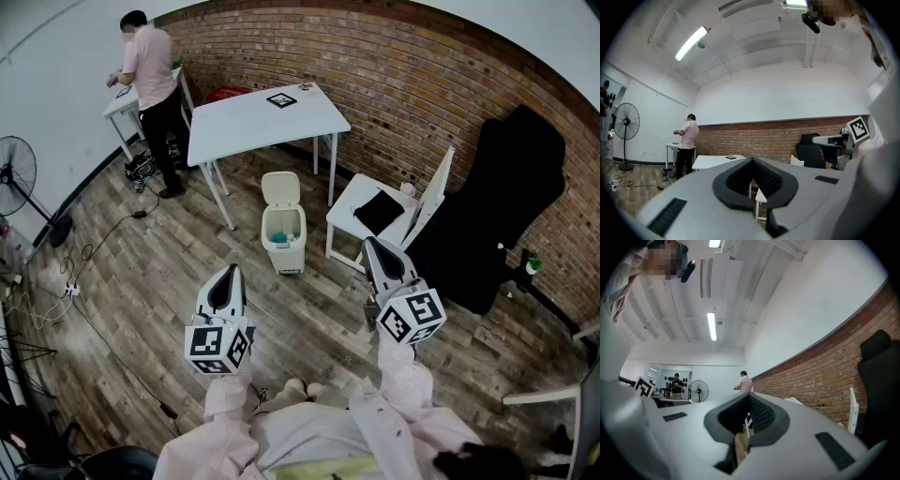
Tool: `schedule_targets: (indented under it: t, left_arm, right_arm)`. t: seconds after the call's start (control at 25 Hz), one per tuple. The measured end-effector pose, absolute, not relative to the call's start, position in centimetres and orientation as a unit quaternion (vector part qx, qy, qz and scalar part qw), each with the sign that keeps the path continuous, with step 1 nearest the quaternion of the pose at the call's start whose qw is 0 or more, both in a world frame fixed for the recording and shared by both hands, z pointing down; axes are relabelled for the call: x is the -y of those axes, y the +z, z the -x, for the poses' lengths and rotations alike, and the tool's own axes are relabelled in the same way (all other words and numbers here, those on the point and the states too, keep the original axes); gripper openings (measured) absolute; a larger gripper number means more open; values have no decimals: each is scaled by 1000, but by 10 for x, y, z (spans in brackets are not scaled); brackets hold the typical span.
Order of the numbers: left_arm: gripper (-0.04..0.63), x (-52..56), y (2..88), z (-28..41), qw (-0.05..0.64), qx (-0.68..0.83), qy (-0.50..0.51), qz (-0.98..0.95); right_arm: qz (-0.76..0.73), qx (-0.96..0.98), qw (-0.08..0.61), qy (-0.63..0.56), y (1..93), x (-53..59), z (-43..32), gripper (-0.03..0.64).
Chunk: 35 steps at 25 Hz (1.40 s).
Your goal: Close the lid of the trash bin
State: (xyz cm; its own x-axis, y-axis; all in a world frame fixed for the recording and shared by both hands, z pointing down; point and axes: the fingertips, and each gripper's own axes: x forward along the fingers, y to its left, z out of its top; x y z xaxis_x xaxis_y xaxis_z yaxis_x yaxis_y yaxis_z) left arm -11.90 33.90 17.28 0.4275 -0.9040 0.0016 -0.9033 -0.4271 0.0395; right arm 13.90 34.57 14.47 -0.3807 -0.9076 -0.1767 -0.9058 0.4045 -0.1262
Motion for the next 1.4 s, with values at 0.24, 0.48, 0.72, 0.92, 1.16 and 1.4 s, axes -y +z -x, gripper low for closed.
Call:
schedule_targets:
  t: [0.24,0.48,0.72,0.92,1.16,1.4]
  left_arm:
    - [-6,-338,171,119,22,540,-10,-842]
    - [-6,-337,174,115,29,540,-13,-841]
    - [-6,-338,182,105,32,543,-10,-839]
    - [-6,-336,188,106,40,551,-7,-834]
    - [-6,-333,194,114,48,559,-4,-828]
    - [-6,-322,201,118,55,559,2,-827]
  right_arm:
    - [541,-834,102,-8,147,-346,-143,3]
    - [540,-838,84,-3,154,-343,-143,3]
    - [536,-840,78,-9,165,-338,-150,5]
    - [540,-839,75,-15,170,-329,-154,12]
    - [541,-838,66,-32,180,-318,-149,84]
    - [536,-841,59,-53,193,-303,-140,135]
